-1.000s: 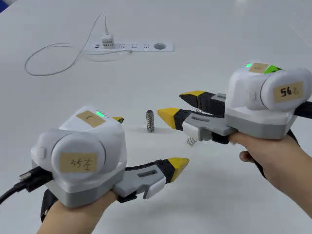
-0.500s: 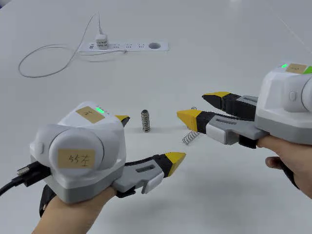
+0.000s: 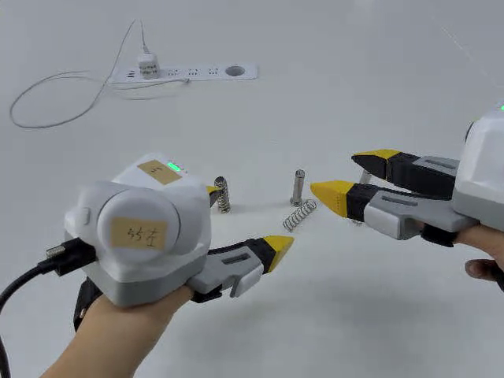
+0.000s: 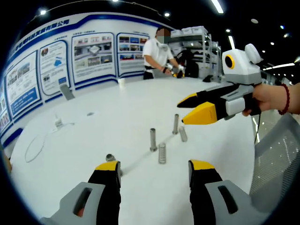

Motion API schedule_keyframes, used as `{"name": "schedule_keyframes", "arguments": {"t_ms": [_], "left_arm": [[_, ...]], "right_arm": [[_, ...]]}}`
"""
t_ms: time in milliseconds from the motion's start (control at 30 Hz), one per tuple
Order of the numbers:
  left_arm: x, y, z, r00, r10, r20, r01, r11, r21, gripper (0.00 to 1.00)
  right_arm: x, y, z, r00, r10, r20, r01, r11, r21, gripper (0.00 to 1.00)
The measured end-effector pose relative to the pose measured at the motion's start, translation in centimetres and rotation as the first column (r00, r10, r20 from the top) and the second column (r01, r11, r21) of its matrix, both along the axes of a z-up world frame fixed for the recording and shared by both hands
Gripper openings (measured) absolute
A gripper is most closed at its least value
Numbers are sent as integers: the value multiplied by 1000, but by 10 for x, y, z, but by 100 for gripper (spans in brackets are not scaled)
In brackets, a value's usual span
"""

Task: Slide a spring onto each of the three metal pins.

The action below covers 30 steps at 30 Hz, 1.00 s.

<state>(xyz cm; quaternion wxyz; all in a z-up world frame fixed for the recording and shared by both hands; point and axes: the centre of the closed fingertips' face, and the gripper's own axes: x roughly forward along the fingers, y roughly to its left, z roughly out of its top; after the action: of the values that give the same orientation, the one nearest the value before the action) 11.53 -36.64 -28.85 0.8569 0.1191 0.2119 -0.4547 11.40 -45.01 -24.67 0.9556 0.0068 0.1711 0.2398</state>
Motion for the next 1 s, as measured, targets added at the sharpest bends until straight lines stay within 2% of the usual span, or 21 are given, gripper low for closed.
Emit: {"name": "schedule_keyframes", "arguments": {"t_ms": [233,400,800,1000], "left_arm": [[2,-10,-12,999,-31,-26,31,999,23,52],[4,-17,-21,998,-55,-32,56,998,42,47],[11,-35,-39,994,-74,-77,77,996,44,38],[13,-41,-49,992,-89,-86,94,994,62,33]], "right_arm": [[-10,-7,-4,1000,2,-1,-2,1000,-10,44],[-17,-11,-5,1000,6,-2,-6,1000,-17,43],[-28,-18,-12,1000,-7,-17,7,1000,-18,43],[-31,-20,-17,999,-18,-29,18,1000,-15,42]]}}
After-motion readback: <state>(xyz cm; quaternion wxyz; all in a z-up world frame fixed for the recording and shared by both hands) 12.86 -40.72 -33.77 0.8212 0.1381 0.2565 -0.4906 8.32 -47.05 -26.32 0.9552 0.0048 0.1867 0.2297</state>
